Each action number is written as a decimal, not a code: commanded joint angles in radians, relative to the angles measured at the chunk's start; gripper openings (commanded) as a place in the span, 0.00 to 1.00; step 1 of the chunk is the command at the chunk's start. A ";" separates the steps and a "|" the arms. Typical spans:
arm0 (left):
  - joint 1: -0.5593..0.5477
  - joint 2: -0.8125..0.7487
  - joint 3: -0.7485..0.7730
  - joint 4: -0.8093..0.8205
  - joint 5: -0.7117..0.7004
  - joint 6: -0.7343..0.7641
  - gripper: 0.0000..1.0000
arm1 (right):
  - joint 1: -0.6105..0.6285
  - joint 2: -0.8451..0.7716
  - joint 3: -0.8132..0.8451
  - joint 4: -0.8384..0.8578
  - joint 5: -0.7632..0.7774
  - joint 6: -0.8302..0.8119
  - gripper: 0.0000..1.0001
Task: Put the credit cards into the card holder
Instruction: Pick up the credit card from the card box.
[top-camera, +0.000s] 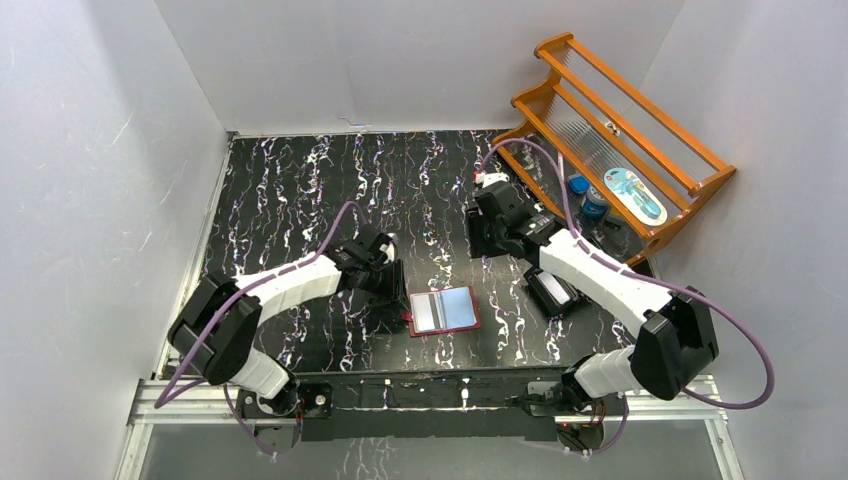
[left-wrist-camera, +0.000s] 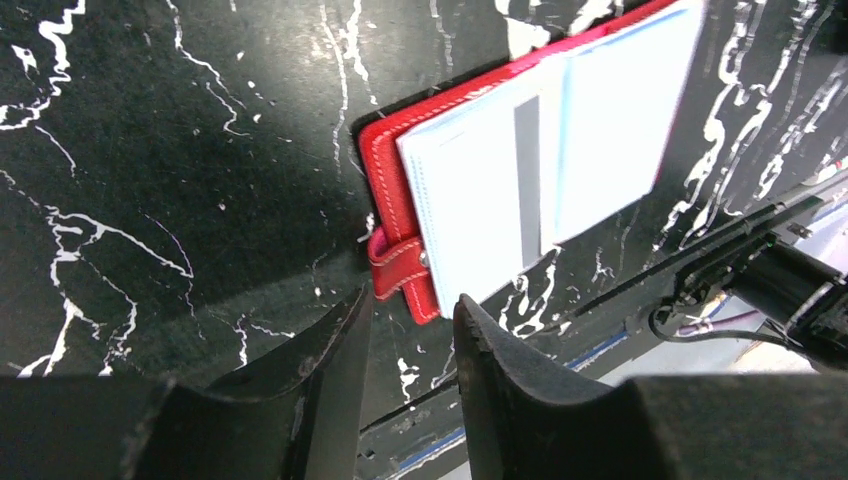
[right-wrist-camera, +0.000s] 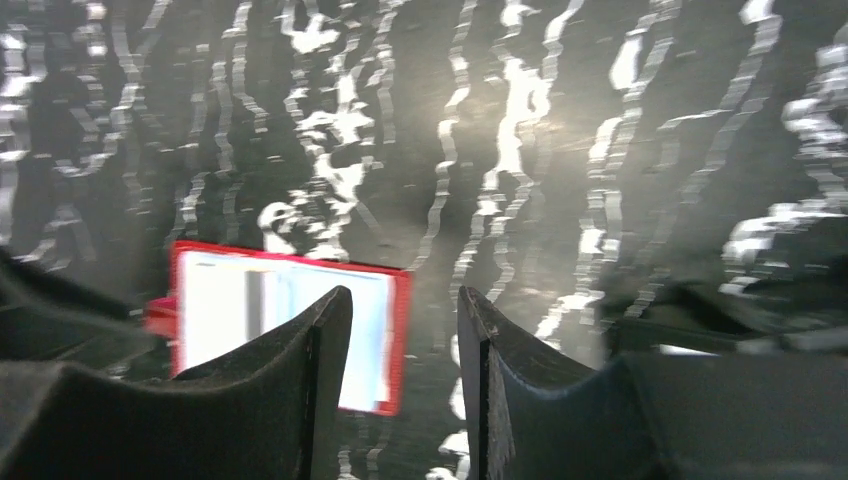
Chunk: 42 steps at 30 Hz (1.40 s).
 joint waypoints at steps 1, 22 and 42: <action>-0.001 -0.098 0.063 -0.068 0.005 0.054 0.36 | -0.032 -0.029 0.097 -0.157 0.257 -0.218 0.51; 0.000 -0.245 0.054 -0.129 0.026 0.216 0.41 | -0.288 -0.035 -0.108 -0.053 0.494 -0.704 0.51; -0.001 -0.264 0.058 -0.145 0.031 0.225 0.43 | -0.434 0.086 -0.264 0.144 0.510 -0.846 0.51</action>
